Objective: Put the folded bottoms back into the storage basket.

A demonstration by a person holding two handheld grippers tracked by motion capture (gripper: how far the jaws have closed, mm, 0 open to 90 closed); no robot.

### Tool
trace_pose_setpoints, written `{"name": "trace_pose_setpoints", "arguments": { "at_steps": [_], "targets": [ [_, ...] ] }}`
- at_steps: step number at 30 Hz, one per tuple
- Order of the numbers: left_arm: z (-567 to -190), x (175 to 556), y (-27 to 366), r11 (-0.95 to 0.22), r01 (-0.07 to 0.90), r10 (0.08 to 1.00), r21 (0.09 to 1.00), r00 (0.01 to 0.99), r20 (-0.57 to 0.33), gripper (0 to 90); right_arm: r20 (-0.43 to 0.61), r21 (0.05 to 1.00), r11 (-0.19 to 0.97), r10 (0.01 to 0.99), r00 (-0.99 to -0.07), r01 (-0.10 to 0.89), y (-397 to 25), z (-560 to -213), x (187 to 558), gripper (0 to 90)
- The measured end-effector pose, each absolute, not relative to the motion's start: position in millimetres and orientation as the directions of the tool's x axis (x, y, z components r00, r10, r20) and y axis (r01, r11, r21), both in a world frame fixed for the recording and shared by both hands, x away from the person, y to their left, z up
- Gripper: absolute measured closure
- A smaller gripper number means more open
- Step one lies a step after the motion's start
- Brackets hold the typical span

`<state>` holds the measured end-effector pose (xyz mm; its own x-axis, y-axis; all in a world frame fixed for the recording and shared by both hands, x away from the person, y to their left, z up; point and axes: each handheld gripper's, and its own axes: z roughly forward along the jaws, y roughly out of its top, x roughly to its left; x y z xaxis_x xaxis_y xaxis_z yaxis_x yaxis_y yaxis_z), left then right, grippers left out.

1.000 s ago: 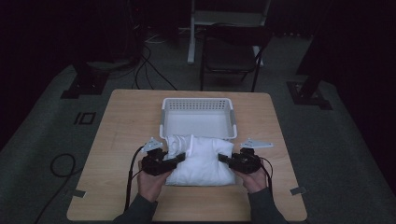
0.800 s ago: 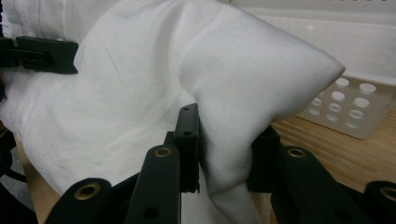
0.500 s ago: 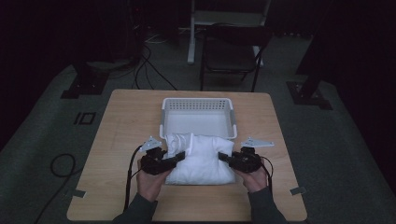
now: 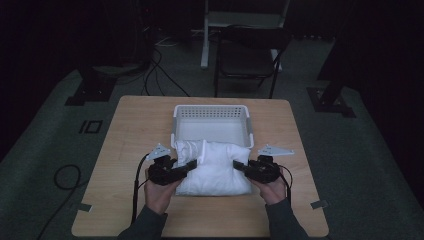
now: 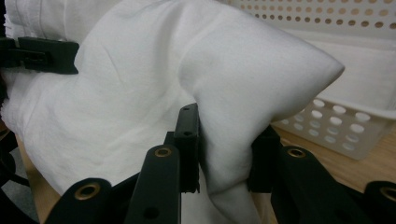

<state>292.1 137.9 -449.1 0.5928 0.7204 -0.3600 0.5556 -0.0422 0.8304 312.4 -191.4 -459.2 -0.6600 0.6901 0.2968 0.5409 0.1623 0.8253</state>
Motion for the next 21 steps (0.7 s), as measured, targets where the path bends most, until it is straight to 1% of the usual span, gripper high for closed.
{"name": "trace_pose_setpoints", "arguments": {
  "at_steps": [21],
  "targets": [
    [-430, 304, 142, -0.03, 0.534, 0.707, 0.845, 0.609, -0.359, 54.2, 0.268, 0.854, 0.148, 0.696, -0.666, 0.498, -190, -438, 316, 71.4]
  ]
}}
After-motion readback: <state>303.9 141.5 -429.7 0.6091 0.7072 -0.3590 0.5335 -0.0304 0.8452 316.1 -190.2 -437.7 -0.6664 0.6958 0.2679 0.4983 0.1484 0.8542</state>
